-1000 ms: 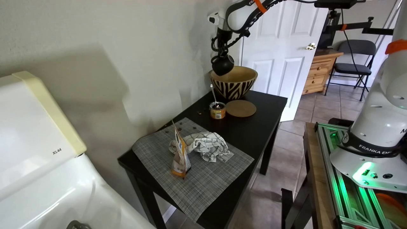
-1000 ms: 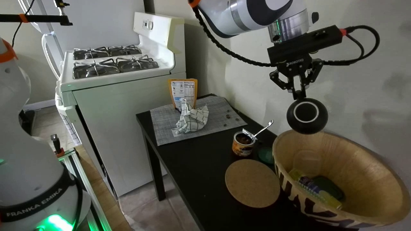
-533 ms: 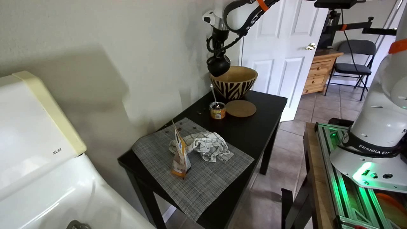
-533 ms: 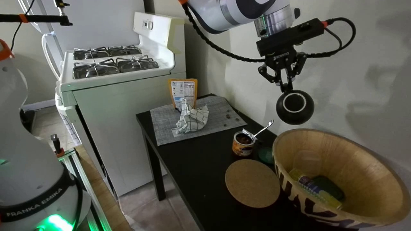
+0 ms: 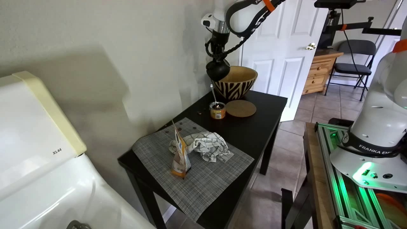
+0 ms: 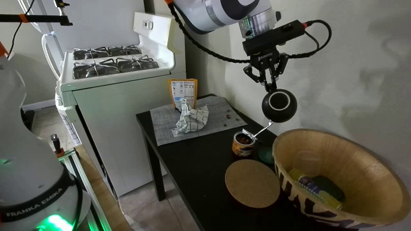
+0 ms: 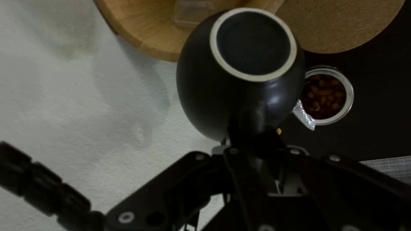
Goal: Move the mug to the table
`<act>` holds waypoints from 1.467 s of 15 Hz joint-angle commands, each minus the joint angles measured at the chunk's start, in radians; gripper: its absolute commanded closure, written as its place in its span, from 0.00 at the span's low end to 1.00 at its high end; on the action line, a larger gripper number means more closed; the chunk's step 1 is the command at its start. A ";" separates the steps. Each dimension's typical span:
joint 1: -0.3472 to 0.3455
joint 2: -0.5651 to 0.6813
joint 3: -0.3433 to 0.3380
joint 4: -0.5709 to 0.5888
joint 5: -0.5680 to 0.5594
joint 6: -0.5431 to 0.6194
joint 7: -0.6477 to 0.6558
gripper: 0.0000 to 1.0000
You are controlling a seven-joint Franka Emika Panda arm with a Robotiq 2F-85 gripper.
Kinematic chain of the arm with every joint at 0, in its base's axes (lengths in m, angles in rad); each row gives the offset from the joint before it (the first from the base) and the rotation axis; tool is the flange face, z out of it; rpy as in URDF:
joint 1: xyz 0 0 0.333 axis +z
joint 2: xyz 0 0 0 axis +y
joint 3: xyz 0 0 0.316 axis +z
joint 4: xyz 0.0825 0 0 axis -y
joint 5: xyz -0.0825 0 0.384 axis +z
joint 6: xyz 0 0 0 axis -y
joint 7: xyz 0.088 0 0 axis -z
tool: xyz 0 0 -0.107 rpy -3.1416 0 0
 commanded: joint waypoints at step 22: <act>0.152 -0.138 0.108 -0.292 -0.059 -0.029 -0.198 0.94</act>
